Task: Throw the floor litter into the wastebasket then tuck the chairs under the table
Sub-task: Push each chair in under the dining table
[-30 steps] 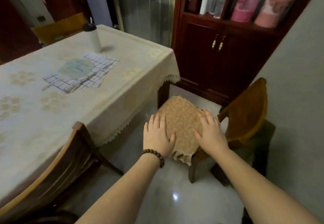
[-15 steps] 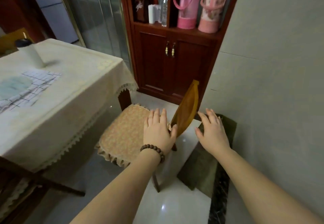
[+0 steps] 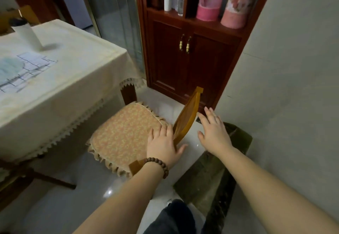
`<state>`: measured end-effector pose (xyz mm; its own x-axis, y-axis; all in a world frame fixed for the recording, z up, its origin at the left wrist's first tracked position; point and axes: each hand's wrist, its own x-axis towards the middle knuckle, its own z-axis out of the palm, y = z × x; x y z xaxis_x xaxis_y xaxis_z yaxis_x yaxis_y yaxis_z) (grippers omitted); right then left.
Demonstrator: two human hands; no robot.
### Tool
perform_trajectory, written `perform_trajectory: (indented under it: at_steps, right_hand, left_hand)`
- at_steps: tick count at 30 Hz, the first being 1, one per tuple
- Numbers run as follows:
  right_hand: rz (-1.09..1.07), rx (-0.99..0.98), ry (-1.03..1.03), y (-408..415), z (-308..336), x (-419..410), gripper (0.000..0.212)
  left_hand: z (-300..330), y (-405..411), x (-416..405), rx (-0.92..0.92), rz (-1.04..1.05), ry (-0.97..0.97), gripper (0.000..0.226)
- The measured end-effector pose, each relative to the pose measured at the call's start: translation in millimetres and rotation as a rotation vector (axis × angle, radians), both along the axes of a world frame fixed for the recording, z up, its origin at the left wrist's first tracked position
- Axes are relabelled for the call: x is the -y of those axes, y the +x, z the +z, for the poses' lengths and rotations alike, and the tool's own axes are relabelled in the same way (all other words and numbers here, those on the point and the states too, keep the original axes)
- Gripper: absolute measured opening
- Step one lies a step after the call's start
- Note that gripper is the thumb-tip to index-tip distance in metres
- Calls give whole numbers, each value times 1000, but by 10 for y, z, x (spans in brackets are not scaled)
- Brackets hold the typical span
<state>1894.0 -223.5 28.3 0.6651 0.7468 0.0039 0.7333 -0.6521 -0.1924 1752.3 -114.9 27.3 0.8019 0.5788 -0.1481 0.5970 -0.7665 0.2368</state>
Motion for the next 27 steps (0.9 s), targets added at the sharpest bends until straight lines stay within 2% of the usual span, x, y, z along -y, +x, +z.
perform_trajectory:
  at_steps: [3, 8, 13, 18, 23, 27]
  right_hand:
    - [144, 23, -55, 395, -142, -262, 74]
    - [497, 65, -246, 892, -315, -624, 87]
    - [822, 245, -333, 1184, -388, -895, 85]
    - [1058, 279, -461, 1255, -328, -1081, 68]
    - [1230, 296, -436, 1349, -227, -1115, 29]
    - [1334, 246, -404, 1339, -158, -1132, 23]
  left_hand:
    - [-186, 142, -65, -73, 5, 5, 90]
    - [-261, 185, -94, -99, 57, 12, 86]
    - [-253, 226, -113, -214, 89, -27, 92]
    - [-278, 230, -82, -263, 139, -14, 89]
    - [-288, 310, -25, -281, 310, -24, 64]
    - [-272, 239, -49, -321, 356, -19, 66]
